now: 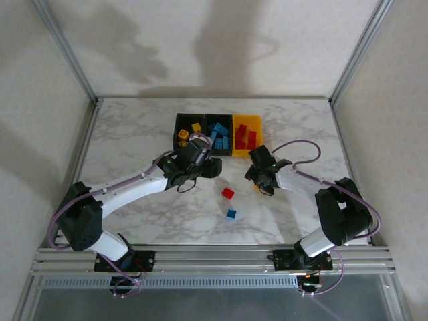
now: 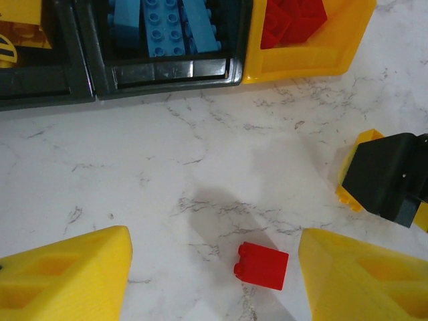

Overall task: Sort the legos into containers by color
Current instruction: Pick up the lego from the middle-right of the table.

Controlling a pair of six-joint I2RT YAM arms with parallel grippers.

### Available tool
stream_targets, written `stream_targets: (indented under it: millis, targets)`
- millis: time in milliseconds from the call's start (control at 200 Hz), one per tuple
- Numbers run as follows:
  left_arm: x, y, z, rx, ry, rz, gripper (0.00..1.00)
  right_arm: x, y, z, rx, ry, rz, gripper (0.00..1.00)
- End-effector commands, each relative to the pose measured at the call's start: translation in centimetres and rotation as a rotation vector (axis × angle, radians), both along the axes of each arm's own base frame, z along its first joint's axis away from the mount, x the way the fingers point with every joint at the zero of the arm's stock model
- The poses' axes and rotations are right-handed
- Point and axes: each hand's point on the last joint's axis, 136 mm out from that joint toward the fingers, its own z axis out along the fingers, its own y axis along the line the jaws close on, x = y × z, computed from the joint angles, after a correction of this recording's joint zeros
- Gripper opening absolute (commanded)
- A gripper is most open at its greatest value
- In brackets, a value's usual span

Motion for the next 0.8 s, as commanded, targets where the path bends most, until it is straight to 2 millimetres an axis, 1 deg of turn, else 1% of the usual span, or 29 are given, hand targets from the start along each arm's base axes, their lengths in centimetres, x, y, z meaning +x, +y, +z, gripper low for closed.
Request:
stream_targets:
  millis: [0, 120, 180, 255, 300, 386, 481, 556, 696, 796]
  targets:
    - [0.4, 0.8, 0.2, -0.008, -0.013, 0.035, 0.67, 0.2, -0.2, 0.0, -0.036, 0.008, -0.024, 0.66]
    - [0.5, 0.9, 0.2, -0.010, -0.010, 0.034, 0.67, 0.4, 0.0, -0.4, -0.039, 0.015, -0.020, 0.55]
    - [0.6, 0.9, 0.2, -0.010, -0.010, 0.037, 0.67, 0.3, 0.1, -0.6, -0.040, 0.023, -0.015, 0.52]
    - [0.6, 1.0, 0.2, -0.009, -0.008, 0.040, 0.66, 0.1, 0.2, -0.7, -0.042, 0.028, -0.005, 0.43]
    - [0.7, 1.1, 0.3, -0.011, -0.009, 0.043, 0.66, 0.1, 0.3, -0.6, -0.040, 0.026, -0.001, 0.37]
    - [0.7, 1.2, 0.2, -0.025, -0.003, 0.052, 0.66, 0.1, 0.6, -0.2, -0.037, 0.016, 0.014, 0.31]
    - [0.8, 1.7, 0.1, -0.054, 0.011, 0.069, 0.66, 0.5, 1.3, 1.0, -0.033, -0.015, 0.040, 0.29]
    - [1.0, 2.5, 0.2, -0.074, 0.014, 0.093, 0.66, 1.0, 2.1, 2.1, -0.030, -0.043, 0.070, 0.28]
    - [1.2, 4.8, 0.4, -0.106, 0.019, 0.157, 0.67, 2.6, 4.3, 4.5, -0.018, -0.101, 0.136, 0.27]
    - [1.2, 7.1, 0.1, -0.107, 0.032, 0.221, 0.67, 4.2, 6.7, 6.4, 0.001, -0.147, 0.197, 0.27]
